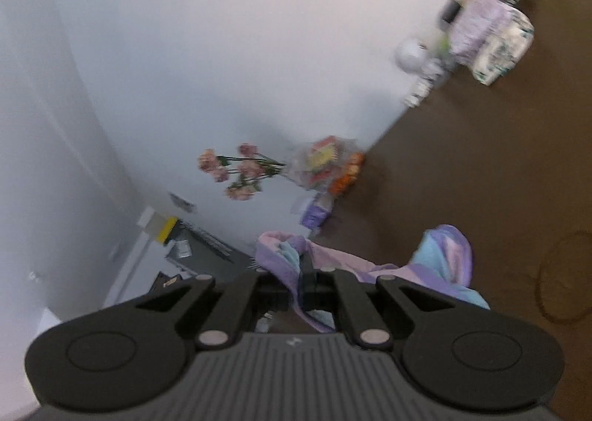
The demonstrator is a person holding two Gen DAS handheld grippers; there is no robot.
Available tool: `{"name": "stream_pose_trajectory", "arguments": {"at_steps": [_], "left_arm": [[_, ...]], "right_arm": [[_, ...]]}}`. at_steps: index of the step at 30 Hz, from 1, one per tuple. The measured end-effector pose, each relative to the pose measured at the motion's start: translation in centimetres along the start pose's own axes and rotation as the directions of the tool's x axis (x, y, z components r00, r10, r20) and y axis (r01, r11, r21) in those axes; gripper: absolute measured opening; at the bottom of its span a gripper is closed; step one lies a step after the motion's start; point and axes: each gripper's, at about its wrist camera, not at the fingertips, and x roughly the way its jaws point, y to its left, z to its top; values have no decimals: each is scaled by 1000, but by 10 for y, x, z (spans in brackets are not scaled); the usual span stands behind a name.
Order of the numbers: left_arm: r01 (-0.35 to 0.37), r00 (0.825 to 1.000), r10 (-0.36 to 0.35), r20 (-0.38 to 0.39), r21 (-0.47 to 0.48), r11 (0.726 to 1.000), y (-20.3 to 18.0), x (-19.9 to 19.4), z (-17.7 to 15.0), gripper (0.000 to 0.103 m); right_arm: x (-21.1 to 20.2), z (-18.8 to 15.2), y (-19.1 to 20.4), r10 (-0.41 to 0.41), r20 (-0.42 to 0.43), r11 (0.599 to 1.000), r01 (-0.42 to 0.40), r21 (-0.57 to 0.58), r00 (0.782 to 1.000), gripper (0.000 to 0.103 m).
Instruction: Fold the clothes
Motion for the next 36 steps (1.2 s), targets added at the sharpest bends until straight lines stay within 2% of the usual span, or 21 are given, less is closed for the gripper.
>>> {"name": "stream_pose_trajectory", "arguments": {"at_steps": [2,4,6,9,11,12,14,15,20,23,24,27,30,33,36], "left_arm": [[6,1000,-6,-2,-21,1000,3,6,-4,2],[0,1000,0,10,-47,999,7,5,-4,2],[-16,999,19,32,-65,998,13,1,-1,2],[-43,998,46,34,-71,997,22,-1,0,4],[-46,999,46,4,-58,997,26,1,-4,12],[-37,999,36,-26,-42,998,27,5,-9,24],[-17,997,13,-76,-49,999,34,6,-24,39],[-6,996,0,-92,-64,998,39,4,-33,43],[49,983,-92,-160,-255,966,79,-28,-87,50],[85,979,-127,-158,-250,964,76,-49,-108,53],[93,979,-132,-157,-237,967,72,-56,-113,56],[127,977,-156,-144,-193,973,53,-66,-122,60],[172,973,-193,-127,-159,972,32,-70,-126,66],[210,968,-225,-115,-126,969,10,-68,-129,66],[258,958,-268,-100,-106,960,-9,-67,-129,66]], "right_arm": [[5,-4,-3,-128,-30,992,128,-8,991,3],[10,-8,-6,-250,-56,968,249,-22,967,4],[13,-9,-14,-286,-75,958,286,-20,955,4],[22,-16,-13,-183,-138,983,182,-26,973,5],[33,-24,-4,-102,-190,994,91,-64,976,5],[42,-33,1,-106,-217,991,85,-104,970,5],[63,-50,13,-131,-271,979,81,-188,954,5],[74,-61,17,-153,-297,970,86,-227,943,5],[128,-126,19,-253,-410,923,91,-373,877,5],[144,-159,25,-287,-434,886,63,-460,854,6],[145,-165,28,-300,-432,873,62,-484,851,12],[136,-176,34,-350,-394,833,90,-546,850,79],[103,-173,45,-363,-331,796,105,-596,871,81],[63,-160,47,-360,-280,788,130,-602,890,81],[22,-142,46,-404,-193,758,210,-618,894,81]]}}
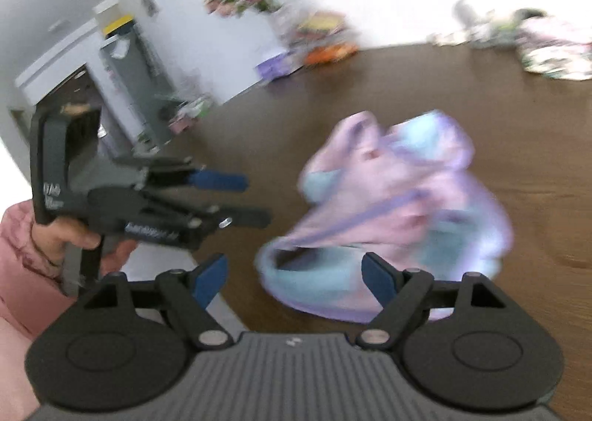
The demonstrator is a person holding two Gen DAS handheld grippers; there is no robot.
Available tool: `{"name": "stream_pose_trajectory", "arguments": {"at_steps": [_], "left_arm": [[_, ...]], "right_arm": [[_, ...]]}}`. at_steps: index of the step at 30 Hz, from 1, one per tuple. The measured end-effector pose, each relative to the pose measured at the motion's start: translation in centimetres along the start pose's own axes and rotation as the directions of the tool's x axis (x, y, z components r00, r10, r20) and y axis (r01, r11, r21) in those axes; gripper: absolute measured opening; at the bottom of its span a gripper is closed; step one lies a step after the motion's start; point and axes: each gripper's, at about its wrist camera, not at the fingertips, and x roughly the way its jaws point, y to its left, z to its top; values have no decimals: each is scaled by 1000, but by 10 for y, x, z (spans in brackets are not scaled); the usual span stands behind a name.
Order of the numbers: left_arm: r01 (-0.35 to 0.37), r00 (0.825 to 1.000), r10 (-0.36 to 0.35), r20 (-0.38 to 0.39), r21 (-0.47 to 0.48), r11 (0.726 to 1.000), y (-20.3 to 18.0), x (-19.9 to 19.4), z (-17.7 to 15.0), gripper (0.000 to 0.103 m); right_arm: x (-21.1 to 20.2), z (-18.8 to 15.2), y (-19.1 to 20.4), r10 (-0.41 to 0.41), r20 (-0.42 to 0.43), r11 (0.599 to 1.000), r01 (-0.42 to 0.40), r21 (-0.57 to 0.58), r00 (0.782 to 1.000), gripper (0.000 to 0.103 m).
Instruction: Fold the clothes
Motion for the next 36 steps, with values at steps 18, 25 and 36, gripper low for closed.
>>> {"name": "stream_pose_trajectory", "arguments": {"at_steps": [18,25,36], "left_arm": [[15,1000,-16,-19,-69,997,-8,4,-24,65],[101,993,-112,-38,-215,971,29,7,-20,62],[161,984,-176,-25,-291,943,50,4,-34,62]], "right_arm": [[36,60,-95,-83,-24,995,84,59,996,63],[46,53,-120,-10,-106,994,22,107,994,47],[56,53,-121,32,-121,995,-20,95,992,32]]}}
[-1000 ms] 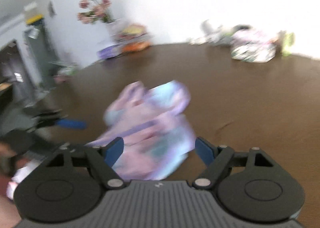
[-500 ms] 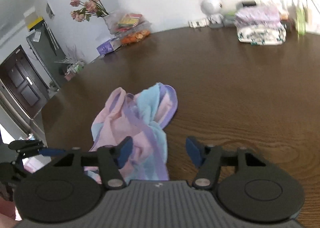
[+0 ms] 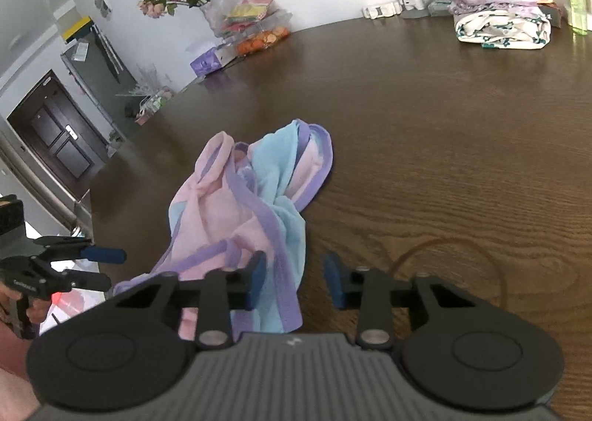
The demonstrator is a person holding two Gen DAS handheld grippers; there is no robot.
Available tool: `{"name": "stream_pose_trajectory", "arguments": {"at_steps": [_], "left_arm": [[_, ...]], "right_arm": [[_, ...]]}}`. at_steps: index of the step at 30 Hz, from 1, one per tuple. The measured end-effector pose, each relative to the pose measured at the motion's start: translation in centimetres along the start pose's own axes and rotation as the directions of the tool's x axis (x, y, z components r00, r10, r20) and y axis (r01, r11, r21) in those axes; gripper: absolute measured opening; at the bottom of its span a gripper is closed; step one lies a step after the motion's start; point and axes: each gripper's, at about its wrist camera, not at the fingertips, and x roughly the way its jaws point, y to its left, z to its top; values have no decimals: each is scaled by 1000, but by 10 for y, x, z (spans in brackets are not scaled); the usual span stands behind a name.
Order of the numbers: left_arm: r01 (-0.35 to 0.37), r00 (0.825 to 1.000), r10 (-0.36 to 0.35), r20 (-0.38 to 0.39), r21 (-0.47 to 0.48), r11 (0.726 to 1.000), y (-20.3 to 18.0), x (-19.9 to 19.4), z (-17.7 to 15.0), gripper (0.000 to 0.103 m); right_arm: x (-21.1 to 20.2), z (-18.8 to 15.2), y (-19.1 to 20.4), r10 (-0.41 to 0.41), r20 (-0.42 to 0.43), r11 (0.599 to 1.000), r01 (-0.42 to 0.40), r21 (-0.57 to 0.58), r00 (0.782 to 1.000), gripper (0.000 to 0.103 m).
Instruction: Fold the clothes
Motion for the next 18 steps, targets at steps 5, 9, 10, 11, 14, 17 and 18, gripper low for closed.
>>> {"name": "stream_pose_trajectory", "arguments": {"at_steps": [5,9,10,11,14,17,18], "left_arm": [[15,999,-12,-39,71,997,-13,15,-1,53],[14,999,-8,-51,127,992,-25,28,3,27],[16,999,-9,-53,133,991,-26,30,4,20],[15,999,-8,-52,142,990,-28,32,4,9],[10,999,-4,-33,169,986,-32,32,5,7],[-7,1000,7,0,160,987,-31,25,11,7],[-10,1000,8,12,157,988,-30,21,14,7]], "right_arm": [[5,-3,15,20,-29,997,-23,-75,999,25],[7,-5,25,0,-57,993,-7,-121,998,13],[6,-6,27,-2,-56,992,-5,-125,998,8],[4,-6,28,-5,-53,992,-2,-129,999,8],[-6,-9,33,20,-39,990,-25,-141,999,4],[-23,-11,43,58,0,986,-57,-157,998,3],[-29,-12,46,69,16,985,-65,-159,998,3]]}}
